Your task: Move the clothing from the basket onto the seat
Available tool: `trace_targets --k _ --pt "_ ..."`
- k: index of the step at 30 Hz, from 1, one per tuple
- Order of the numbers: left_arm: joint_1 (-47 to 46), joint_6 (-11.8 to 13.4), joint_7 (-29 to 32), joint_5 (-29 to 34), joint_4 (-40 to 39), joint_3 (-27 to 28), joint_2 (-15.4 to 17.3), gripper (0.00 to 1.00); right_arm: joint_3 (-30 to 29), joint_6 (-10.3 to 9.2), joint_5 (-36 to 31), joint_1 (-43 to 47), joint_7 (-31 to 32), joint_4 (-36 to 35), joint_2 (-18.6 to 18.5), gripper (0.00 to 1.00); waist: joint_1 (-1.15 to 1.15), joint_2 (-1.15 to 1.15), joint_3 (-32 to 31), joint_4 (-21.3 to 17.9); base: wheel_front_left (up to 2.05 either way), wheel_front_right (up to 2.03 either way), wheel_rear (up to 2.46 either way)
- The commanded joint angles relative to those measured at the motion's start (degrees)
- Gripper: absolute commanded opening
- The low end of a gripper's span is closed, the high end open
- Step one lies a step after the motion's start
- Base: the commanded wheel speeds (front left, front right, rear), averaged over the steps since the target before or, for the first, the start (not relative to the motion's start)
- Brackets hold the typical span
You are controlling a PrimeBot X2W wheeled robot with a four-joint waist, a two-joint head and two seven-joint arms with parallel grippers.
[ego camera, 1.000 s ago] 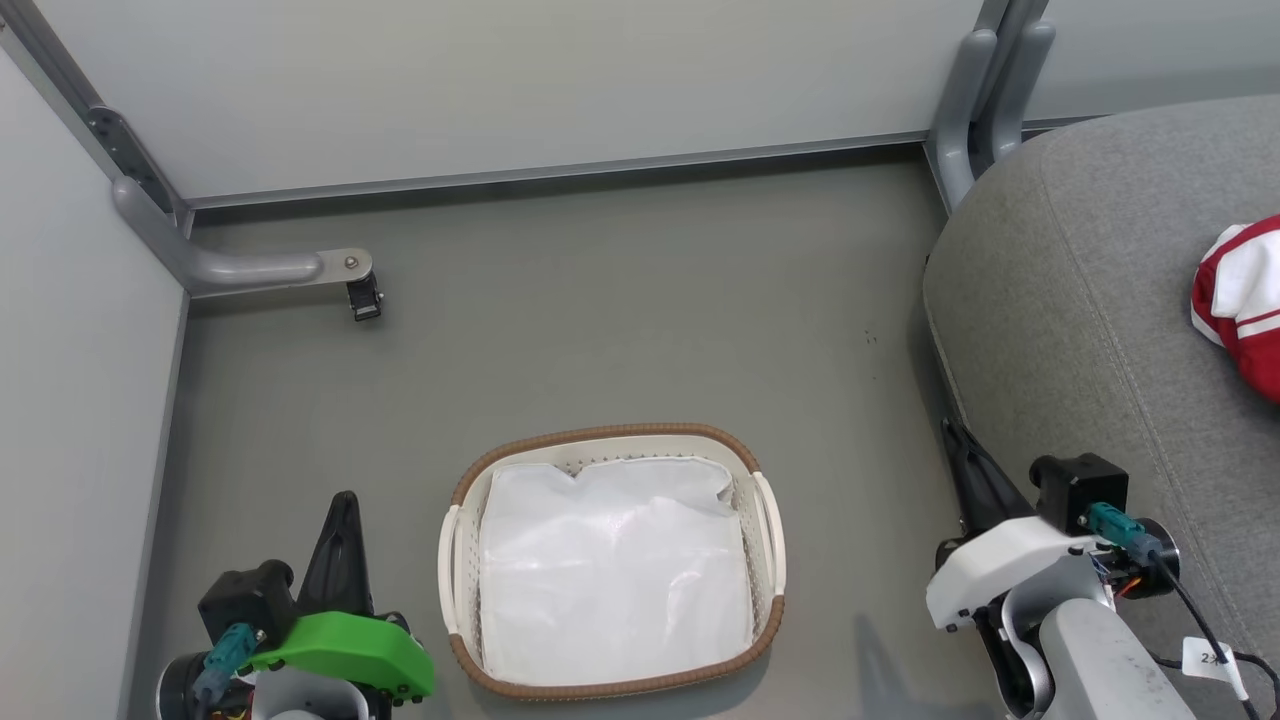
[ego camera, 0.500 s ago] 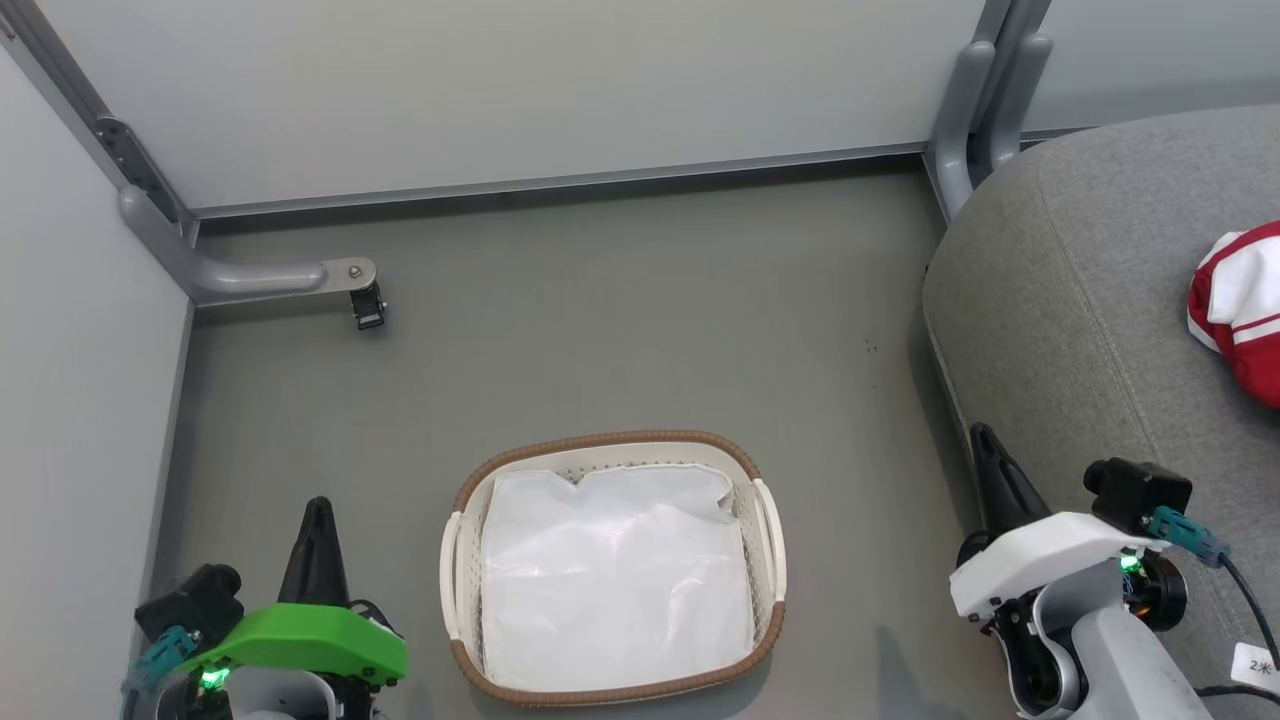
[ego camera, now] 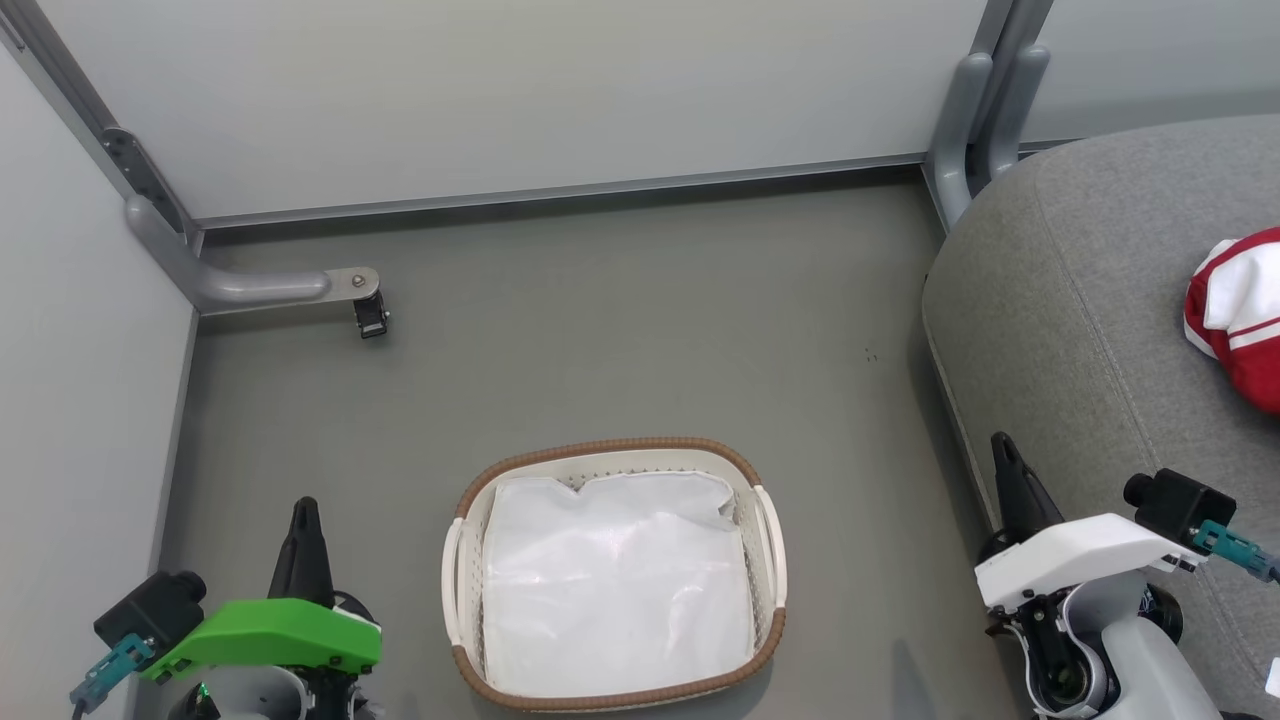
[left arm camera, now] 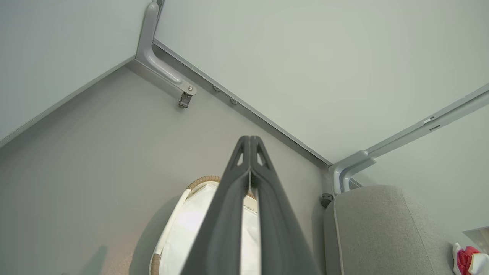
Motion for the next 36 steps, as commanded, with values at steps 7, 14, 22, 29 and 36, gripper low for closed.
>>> trace_targets --k 7,14,22,29,36 --pt "-0.70 -0.84 1.64 -6.50 -1.38 1.05 0.21 0.00 -1.07 -0.01 6.91 0.38 1.72 -1.88 -0.29 0.00 0.00 0.00 -0.44 0.04 0.00 0.00 0.00" --pt "-0.80 -1.25 2.96 -11.24 -1.77 1.71 0.23 0.00 -1.73 -0.02 12.00 0.85 3.02 -2.61 -0.32 0.00 0.00 0.00 -0.84 0.07 0.00 0.00 0.00" --pt "-0.91 -1.69 4.52 -16.96 -2.22 2.54 0.25 0.00 -2.54 -0.02 18.22 1.58 4.55 -3.49 -0.35 0.00 0.00 0.00 -1.37 0.11 0.00 0.00 0.00" --pt "-1.00 -2.05 5.67 -21.12 -2.63 3.19 0.28 0.00 -3.09 -0.02 22.72 2.11 5.69 -4.13 -0.37 0.00 0.00 0.00 -1.78 0.15 0.00 0.00 0.00" --pt "-1.08 -2.35 6.73 -24.93 -2.98 3.68 0.29 0.00 -3.62 -0.03 26.81 2.41 6.74 -4.72 -0.40 0.00 0.00 0.00 -2.18 0.18 0.00 0.00 0.00"
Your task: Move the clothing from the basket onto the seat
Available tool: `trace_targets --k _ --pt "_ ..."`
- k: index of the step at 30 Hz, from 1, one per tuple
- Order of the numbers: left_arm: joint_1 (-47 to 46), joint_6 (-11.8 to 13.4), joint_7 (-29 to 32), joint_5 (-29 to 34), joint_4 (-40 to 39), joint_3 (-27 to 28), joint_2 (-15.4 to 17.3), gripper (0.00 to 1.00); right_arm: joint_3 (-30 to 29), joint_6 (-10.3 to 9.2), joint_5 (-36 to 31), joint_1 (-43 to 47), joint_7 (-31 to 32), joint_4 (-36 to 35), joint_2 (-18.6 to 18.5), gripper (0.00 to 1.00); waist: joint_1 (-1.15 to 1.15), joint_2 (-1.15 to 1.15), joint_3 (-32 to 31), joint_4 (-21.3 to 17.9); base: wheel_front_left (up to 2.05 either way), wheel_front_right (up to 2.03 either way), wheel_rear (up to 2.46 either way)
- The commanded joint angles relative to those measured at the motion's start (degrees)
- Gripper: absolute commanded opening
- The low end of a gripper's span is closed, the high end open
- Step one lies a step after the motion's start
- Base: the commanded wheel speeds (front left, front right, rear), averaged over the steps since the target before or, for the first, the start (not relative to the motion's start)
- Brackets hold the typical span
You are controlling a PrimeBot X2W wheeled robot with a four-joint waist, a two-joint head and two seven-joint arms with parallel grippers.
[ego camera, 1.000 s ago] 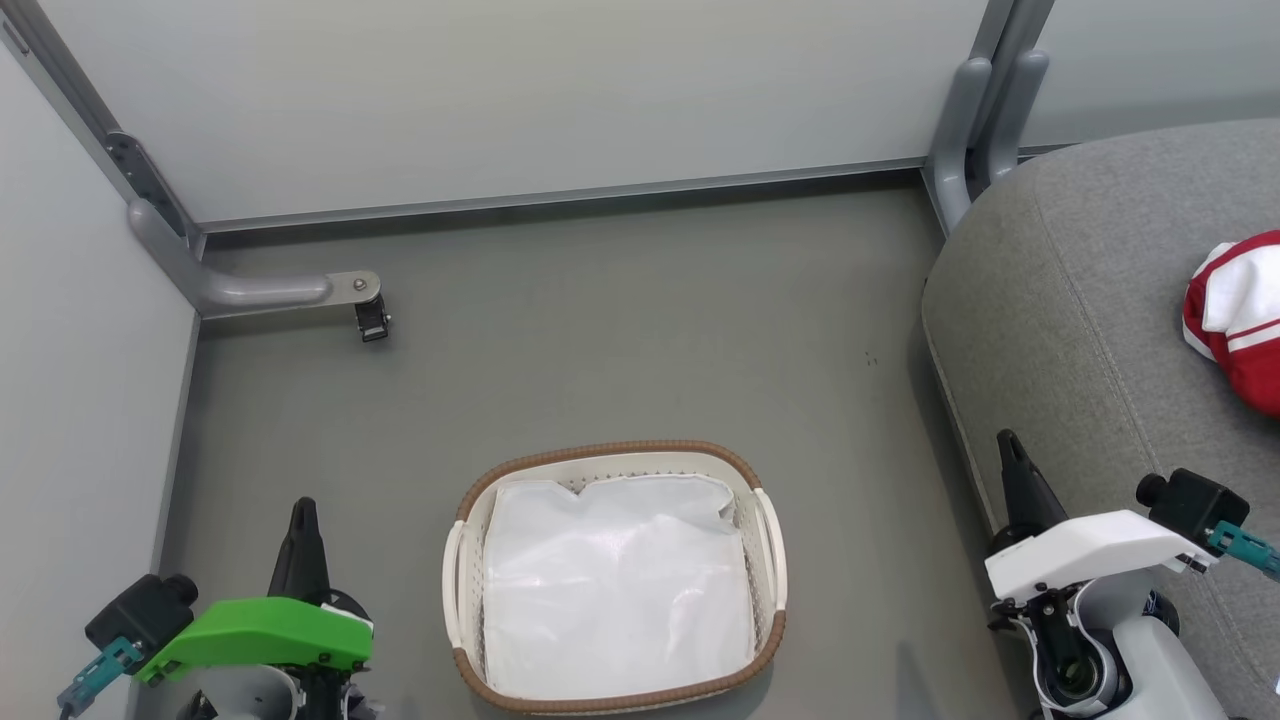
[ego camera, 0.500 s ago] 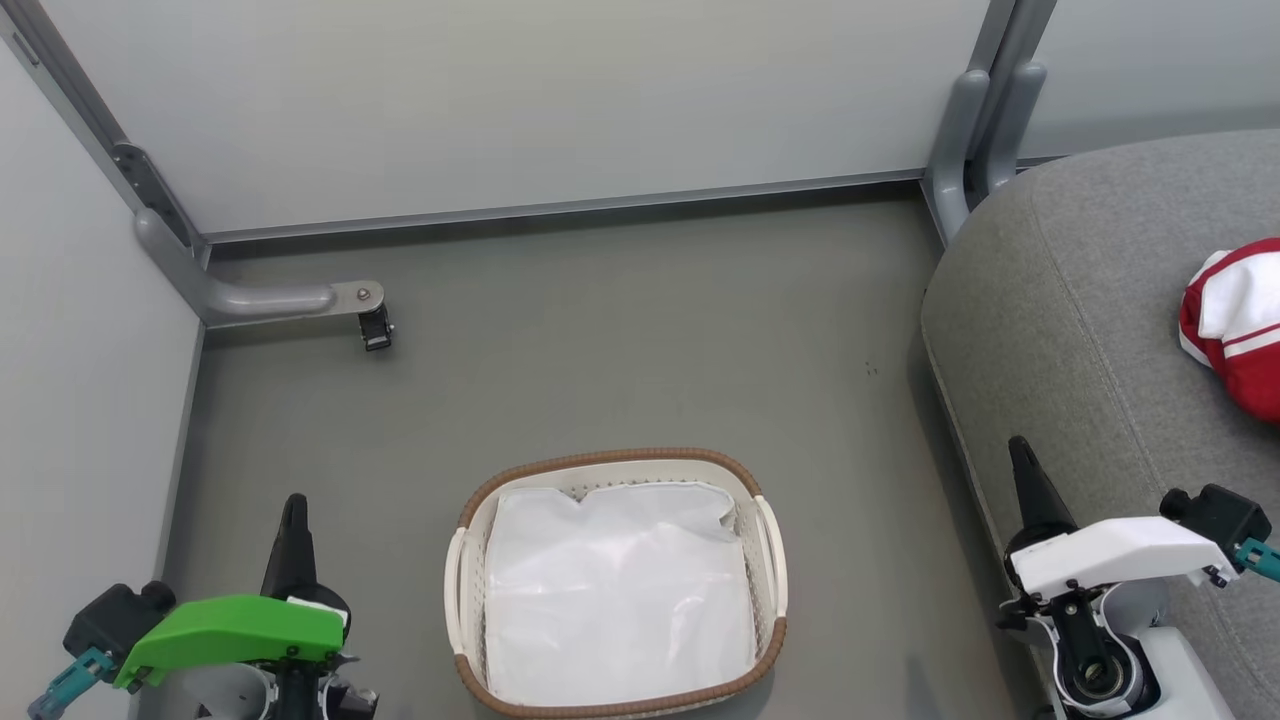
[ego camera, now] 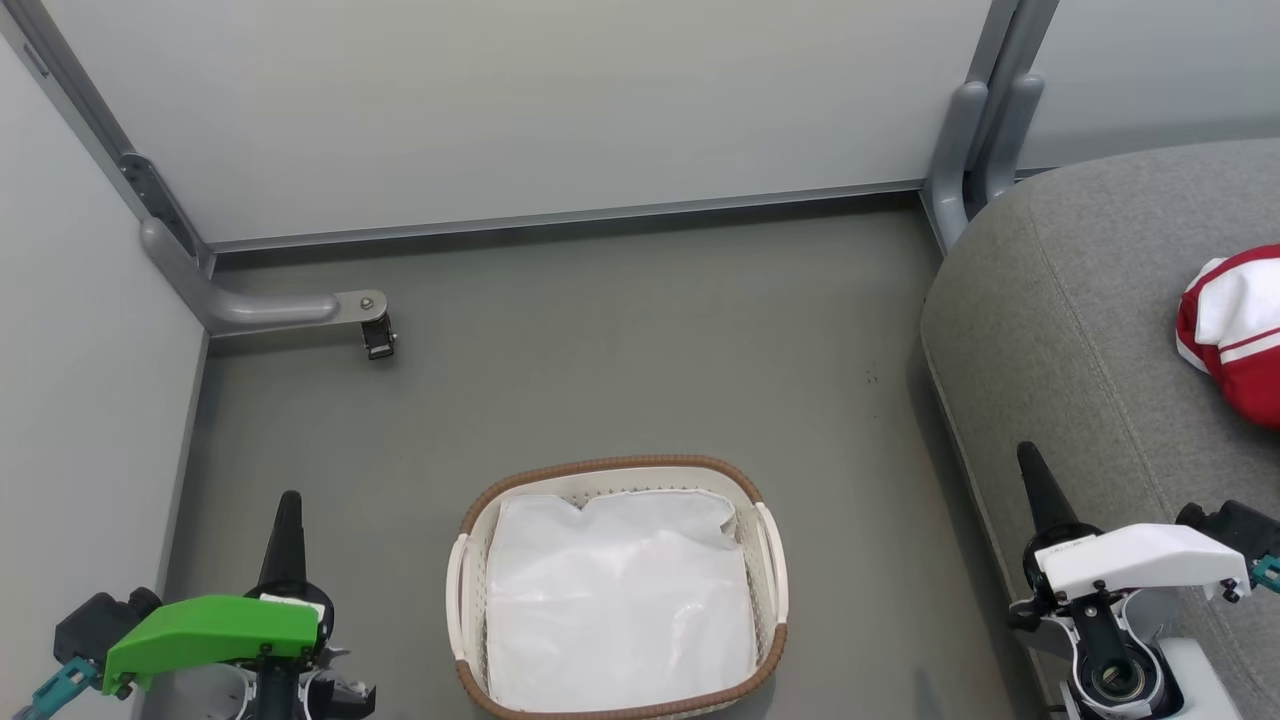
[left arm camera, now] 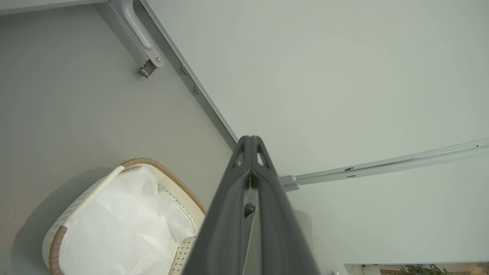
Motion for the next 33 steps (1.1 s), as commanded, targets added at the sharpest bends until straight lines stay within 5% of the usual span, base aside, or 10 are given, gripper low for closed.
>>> trace_targets --k 1,33 --pt "-0.94 -0.43 0.44 -1.57 -0.83 0.33 0.29 0.00 -0.35 -0.03 1.63 0.18 0.38 -0.85 -0.32 0.00 0.00 0.00 -0.10 0.01 0.00 0.00 0.00" --pt "-1.30 -1.65 4.52 -16.42 -2.01 2.46 0.36 0.00 -2.41 -0.04 17.70 2.08 4.45 -3.04 -0.41 0.00 0.00 0.00 -1.95 0.16 0.00 0.00 0.00"
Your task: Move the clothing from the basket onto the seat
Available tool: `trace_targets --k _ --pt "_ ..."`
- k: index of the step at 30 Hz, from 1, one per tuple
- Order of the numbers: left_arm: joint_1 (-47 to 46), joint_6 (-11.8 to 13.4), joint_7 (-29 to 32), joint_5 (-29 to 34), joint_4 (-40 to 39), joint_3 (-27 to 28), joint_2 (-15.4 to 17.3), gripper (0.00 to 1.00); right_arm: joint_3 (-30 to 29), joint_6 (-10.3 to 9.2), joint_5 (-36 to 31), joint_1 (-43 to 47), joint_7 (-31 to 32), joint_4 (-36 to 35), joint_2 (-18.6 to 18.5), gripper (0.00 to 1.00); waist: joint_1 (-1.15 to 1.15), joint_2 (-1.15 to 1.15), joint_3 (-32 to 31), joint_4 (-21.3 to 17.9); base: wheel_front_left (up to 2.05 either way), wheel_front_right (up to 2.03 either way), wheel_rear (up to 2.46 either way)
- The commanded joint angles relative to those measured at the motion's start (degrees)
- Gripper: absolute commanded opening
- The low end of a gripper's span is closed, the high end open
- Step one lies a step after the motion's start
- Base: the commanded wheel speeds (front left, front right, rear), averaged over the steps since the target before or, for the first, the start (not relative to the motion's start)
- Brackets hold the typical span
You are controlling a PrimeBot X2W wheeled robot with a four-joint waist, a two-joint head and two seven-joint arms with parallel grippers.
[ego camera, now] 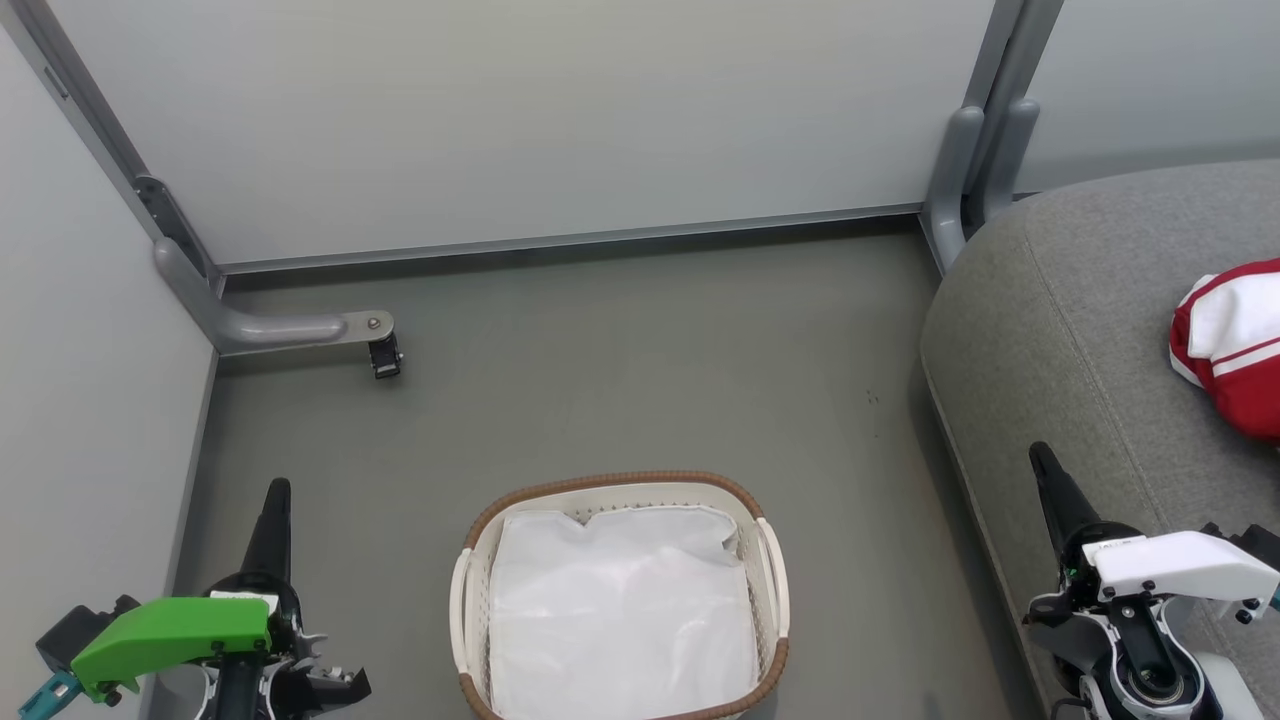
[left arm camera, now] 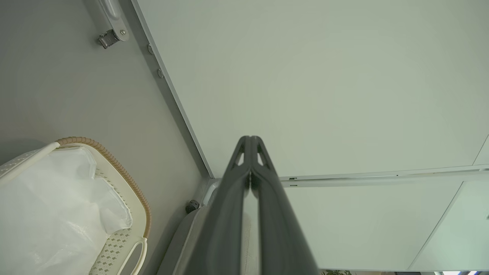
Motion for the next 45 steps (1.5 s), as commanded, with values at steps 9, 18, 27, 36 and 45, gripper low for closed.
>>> trace_targets --k 9,18,27,36,45 --pt "-1.19 -0.63 1.24 -4.54 -0.72 0.77 0.35 0.00 -0.78 -0.03 4.78 1.20 1.30 -0.97 -0.37 0.00 0.00 0.00 -0.56 0.05 0.00 0.00 0.00" --pt "-1.19 -0.92 2.18 -7.80 -0.95 1.24 0.36 0.00 -1.20 -0.04 8.34 1.48 2.17 -1.45 -0.39 0.00 0.00 0.00 -1.07 0.09 0.00 0.00 0.00" --pt "-1.07 -1.07 2.54 -9.00 -0.99 1.37 0.37 0.00 -1.36 -0.04 9.68 1.67 2.48 -1.63 -0.39 0.00 0.00 0.00 -1.32 0.11 0.00 0.00 0.00" --pt "-1.06 -1.07 2.53 -9.00 -0.99 1.37 0.37 0.00 -1.35 -0.04 9.68 1.67 2.47 -1.62 -0.39 0.00 0.00 0.00 -1.32 0.11 0.00 0.00 0.00" --pt "-1.06 -1.07 2.53 -9.00 -0.99 1.36 0.37 0.00 -1.34 -0.04 9.69 1.67 2.46 -1.62 -0.39 0.00 0.00 0.00 -1.32 0.11 0.00 0.00 0.00"
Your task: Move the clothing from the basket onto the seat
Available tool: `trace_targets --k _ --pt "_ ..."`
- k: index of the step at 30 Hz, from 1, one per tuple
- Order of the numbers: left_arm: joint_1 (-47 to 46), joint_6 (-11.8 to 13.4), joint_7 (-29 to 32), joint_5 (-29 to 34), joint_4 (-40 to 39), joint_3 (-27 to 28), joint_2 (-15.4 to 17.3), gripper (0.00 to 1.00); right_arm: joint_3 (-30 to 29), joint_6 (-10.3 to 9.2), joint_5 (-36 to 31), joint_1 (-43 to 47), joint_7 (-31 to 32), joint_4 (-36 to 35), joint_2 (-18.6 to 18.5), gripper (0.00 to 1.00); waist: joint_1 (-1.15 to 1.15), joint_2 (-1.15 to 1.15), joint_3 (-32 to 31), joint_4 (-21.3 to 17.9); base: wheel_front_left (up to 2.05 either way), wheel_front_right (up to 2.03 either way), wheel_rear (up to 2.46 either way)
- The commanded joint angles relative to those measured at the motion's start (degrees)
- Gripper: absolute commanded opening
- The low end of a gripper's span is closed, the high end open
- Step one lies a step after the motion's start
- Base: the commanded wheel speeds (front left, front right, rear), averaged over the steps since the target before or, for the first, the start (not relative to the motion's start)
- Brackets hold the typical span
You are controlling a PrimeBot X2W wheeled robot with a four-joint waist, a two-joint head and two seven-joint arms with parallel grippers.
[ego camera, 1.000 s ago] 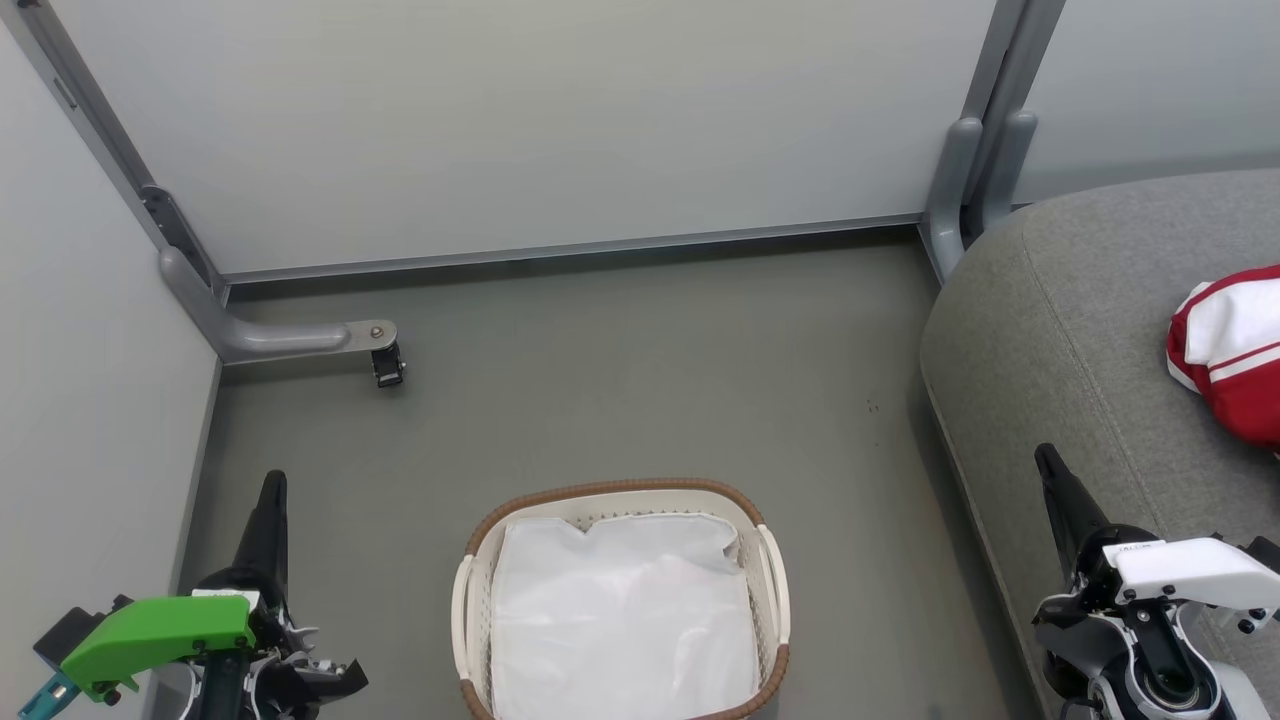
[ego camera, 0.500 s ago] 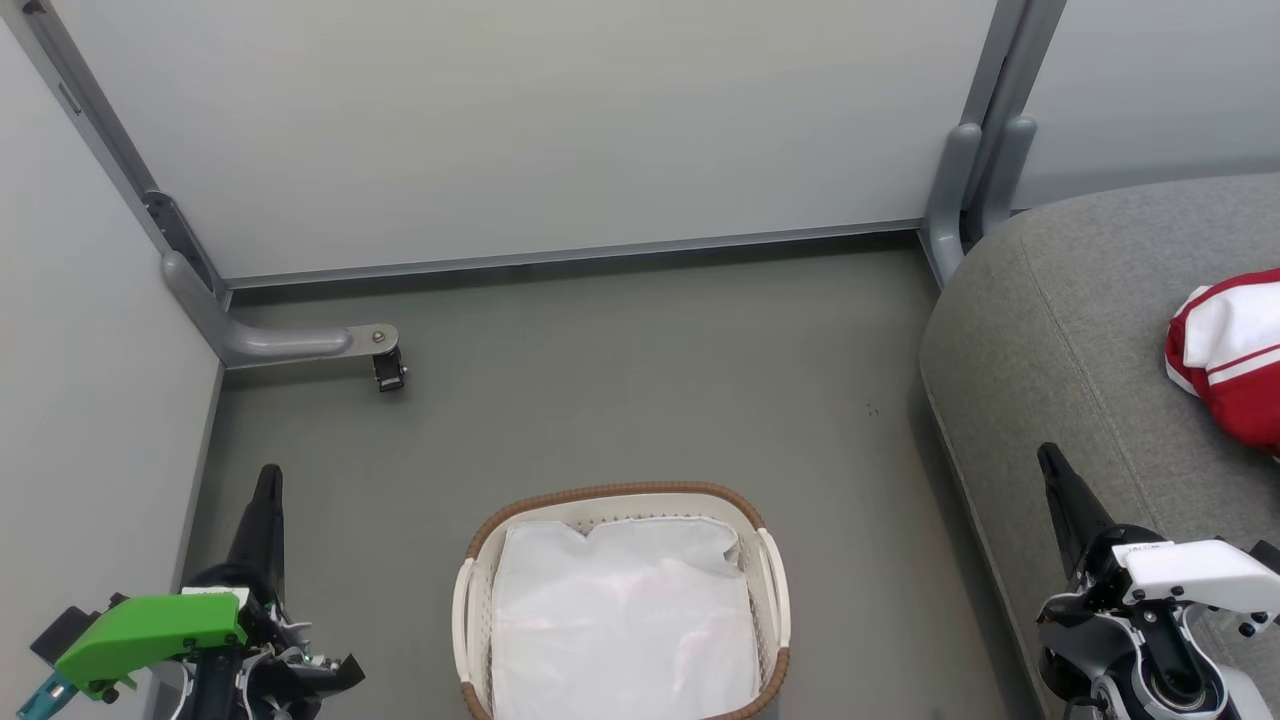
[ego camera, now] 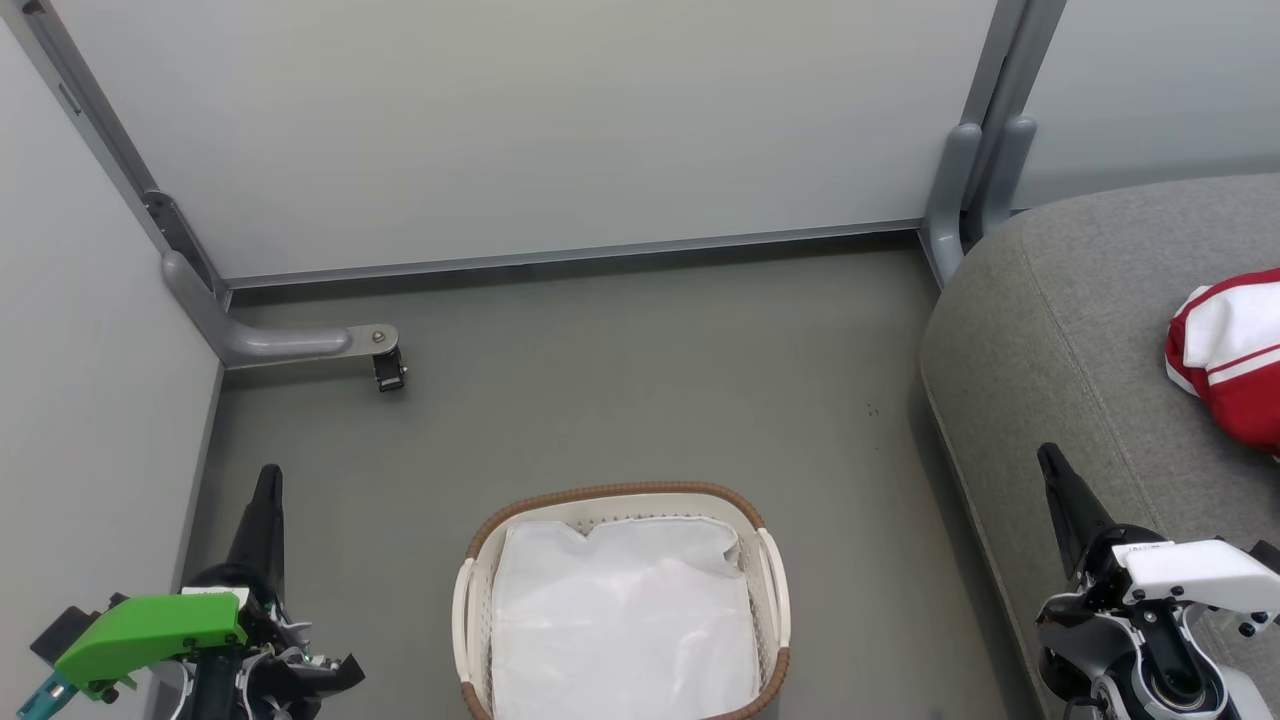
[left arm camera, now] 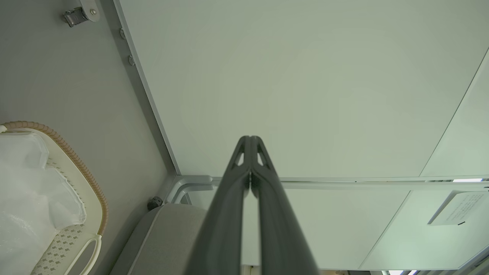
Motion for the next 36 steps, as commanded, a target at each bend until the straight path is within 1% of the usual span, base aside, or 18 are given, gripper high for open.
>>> trace_targets --k 1,36 --pt "-0.58 -0.37 0.19 -0.17 -0.10 0.12 0.35 0.00 -0.09 -0.04 0.23 0.64 0.10 -0.21 -0.34 0.00 0.00 0.00 0.00 0.00 0.00 0.00 0.00" --pt "-0.58 -0.33 0.18 -0.18 -0.11 0.11 0.35 0.00 -0.08 -0.04 0.23 0.64 0.09 -0.20 -0.34 0.00 0.00 0.00 0.00 0.00 0.00 0.00 0.00"
